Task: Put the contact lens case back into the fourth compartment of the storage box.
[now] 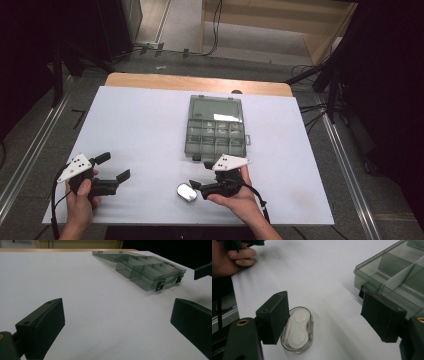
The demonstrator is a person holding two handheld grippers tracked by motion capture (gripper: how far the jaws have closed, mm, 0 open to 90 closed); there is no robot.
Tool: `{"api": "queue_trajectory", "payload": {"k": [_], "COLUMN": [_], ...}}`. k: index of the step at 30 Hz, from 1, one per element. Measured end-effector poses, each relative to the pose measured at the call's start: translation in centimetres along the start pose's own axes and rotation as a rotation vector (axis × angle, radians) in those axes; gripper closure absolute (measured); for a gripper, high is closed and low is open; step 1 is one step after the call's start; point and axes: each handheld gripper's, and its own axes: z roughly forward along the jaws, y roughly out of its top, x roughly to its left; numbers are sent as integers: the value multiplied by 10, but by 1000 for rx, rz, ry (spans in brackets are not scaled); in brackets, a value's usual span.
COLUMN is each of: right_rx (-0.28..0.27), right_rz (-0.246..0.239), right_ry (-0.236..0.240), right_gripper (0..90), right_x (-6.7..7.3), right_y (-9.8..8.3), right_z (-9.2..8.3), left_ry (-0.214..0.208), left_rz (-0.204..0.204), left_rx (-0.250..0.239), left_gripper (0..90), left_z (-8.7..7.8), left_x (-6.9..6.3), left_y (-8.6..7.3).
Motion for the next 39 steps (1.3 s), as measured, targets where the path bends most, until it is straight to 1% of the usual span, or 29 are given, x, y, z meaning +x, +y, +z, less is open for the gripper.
{"api": "queue_trajectory", "payload": {"k": [2,4,7,9,10,11,13,14,16,19,20,21,22,25,26,28,30,32,37,39], "right_rx": [10,17,26,31,31,33,45,52,67,64,69,69,81,95,110,115,118,135,147,151], "right_rz": [-3,-8,-7,-1,-1,0,1,0,-19,-8,-9,-9,-1,-2,-6,6,6,-13,-14,-26], "right_ry": [6,3,-8,-1,-1,8,28,29,27,26,19,19,20,15,3,2,4,-10,-27,-35], "right_gripper": [225,227,237,274,274,303,309,312,332,359,363,363,372,378,385,393,396,408,428,435], "right_x": [5,6,12,14,14,15,19,20,23,24,26,26,27,28,30,31,32,35,36,38], "right_y": [0,0,0,0,0,-1,-2,-3,-5,-6,-7,-7,-9,-11,-13,-14,-15,-17,-18,-19], "right_z": [3,4,9,11,11,11,15,16,19,22,23,23,25,27,28,29,30,34,37,39], "left_ry": [1,2,0,3,3,5,7,7,6,8,7,7,8,5,6,7,7,5,3,2], "left_rz": [2,4,1,-1,-1,-1,-3,-5,-5,-1,0,0,-2,-1,-1,-1,-1,-1,-1,2], "left_rx": [0,2,0,-1,-1,-1,-4,-4,-4,-4,-4,-4,-4,-5,-5,-5,-4,-5,-5,-2], "left_gripper": [0,0,0,0,0,0,0,0,0,0,0,0,0,0,0,0,0,0,0,0], "left_z": [0,0,1,1,1,0,0,0,0,0,0,0,0,0,0,0,-1,-1,-1,0], "left_x": [0,0,0,0,0,0,0,0,0,0,0,0,0,0,0,0,0,0,0,0], "left_y": [0,0,0,0,0,0,0,0,0,0,0,0,0,0,0,0,0,0,0,0]}}
